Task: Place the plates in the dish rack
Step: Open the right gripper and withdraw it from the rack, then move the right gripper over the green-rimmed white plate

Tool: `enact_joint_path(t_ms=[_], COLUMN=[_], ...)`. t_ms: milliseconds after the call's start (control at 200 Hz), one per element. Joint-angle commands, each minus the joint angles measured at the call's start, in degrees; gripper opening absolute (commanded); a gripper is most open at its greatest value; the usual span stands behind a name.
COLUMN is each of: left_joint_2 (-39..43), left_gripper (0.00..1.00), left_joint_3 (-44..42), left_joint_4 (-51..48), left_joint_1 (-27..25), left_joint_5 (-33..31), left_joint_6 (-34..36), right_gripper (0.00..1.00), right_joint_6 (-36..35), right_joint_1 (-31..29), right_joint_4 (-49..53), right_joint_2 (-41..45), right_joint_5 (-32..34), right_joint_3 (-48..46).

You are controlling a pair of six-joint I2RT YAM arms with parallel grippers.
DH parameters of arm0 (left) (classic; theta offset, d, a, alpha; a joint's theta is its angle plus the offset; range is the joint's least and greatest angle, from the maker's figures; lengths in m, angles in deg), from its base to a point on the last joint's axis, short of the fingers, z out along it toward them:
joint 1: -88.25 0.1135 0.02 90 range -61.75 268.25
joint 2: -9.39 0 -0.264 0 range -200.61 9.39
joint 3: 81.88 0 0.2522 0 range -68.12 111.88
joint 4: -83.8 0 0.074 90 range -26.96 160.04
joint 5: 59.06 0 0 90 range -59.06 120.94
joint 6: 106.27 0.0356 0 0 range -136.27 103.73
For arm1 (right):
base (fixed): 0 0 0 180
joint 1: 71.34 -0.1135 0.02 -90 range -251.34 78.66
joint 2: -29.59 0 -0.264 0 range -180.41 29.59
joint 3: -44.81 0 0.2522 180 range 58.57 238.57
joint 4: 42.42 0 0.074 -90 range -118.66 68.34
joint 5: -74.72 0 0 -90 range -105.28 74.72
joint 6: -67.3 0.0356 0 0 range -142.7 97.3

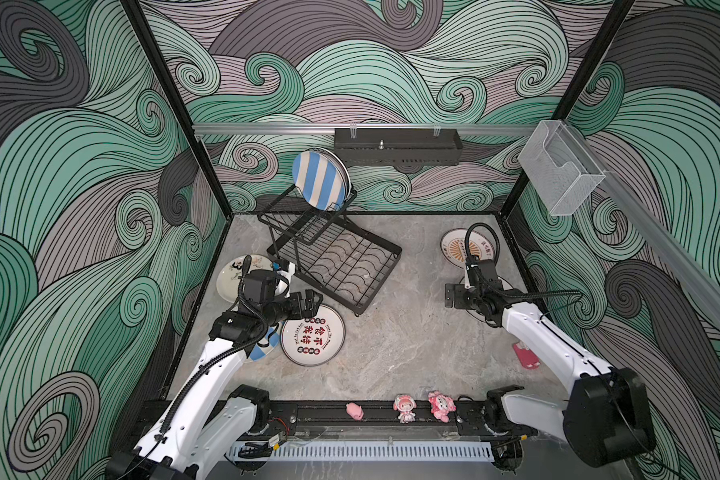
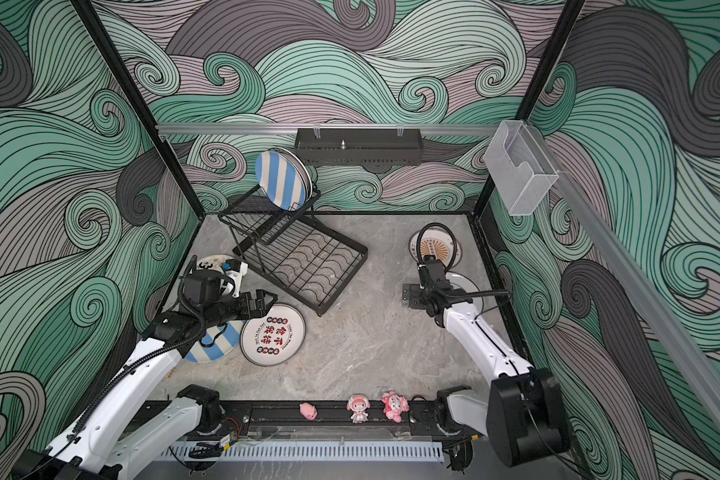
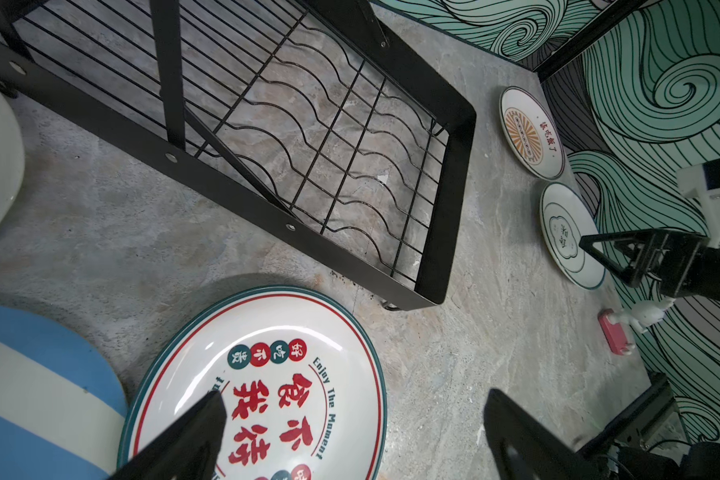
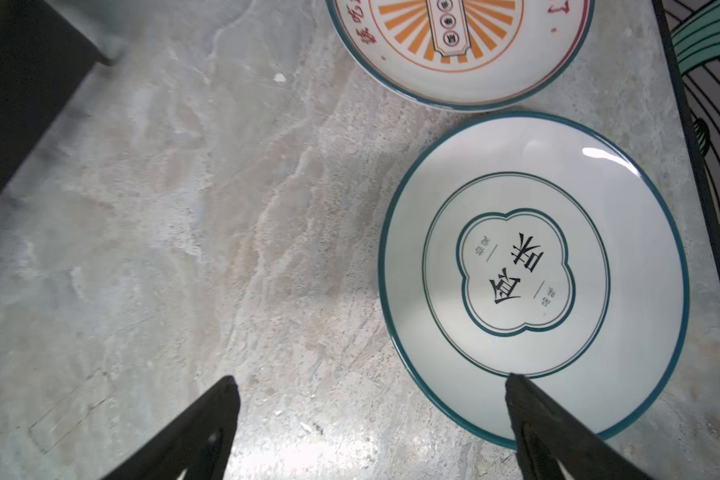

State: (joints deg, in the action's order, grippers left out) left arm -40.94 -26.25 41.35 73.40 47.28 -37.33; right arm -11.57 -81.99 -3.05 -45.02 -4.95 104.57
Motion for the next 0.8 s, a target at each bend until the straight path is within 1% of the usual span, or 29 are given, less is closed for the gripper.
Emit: enact_joint_path(t_ms=[0, 105, 220, 340, 410, 555, 625, 796], left_joint_2=[-1.0, -1.1, -0.9, -0.8, -1.0, -0.8, -1.1, -2.6], left_gripper=[0.99, 0.99, 0.99, 0.99, 0.99, 0.99, 0.99, 0.99], left_joint_3=[2.0, 2.0, 1.6, 0.8, 0.7, -0.1, -1.0, -0.3], left_joint_4=[1.3, 1.4, 1.1, 2.0, 1.7, 2.3, 4.1, 3.6], left_joint_1=[-1.8, -3.2, -4.1, -4.2, -4.2, -4.3, -4.2, -4.4], left_joint_5=[-1.5, -2.7, -4.2, -4.3, -4.1, -3.6, -2.6, -1.7], left_joint_6=[-0.8, -0.9, -1.0, -0.6, -0.3, -1.1, -1.6, -1.5], right_gripper=[1.0, 0.99, 1.0, 1.0, 0.99, 1.0, 1.0, 1.0], right_joint_6=[0.2, -0.5, -0.6, -1.0, -1.5, -1.4, -1.2, -0.4], right_joint_1=[2.2, 3.4, 3.9, 4.2, 4.4, 4.5, 4.7, 5.8], right_joint_4=[1.9, 2.4, 2.5, 3.1, 3.3, 3.3, 3.3, 3.3], right_joint_2=[-5.1, -9.6, -13.1, -16.3, -17.5, -18.3, -18.7, -21.0], right_joint_5=[-1.8, -5.4, -5.9, -8.1, -8.2, -5.3, -5.8, -7.7], right_joint_3=[4.9, 8.4, 10.5, 11.7, 11.8, 12.1, 12.0, 12.1])
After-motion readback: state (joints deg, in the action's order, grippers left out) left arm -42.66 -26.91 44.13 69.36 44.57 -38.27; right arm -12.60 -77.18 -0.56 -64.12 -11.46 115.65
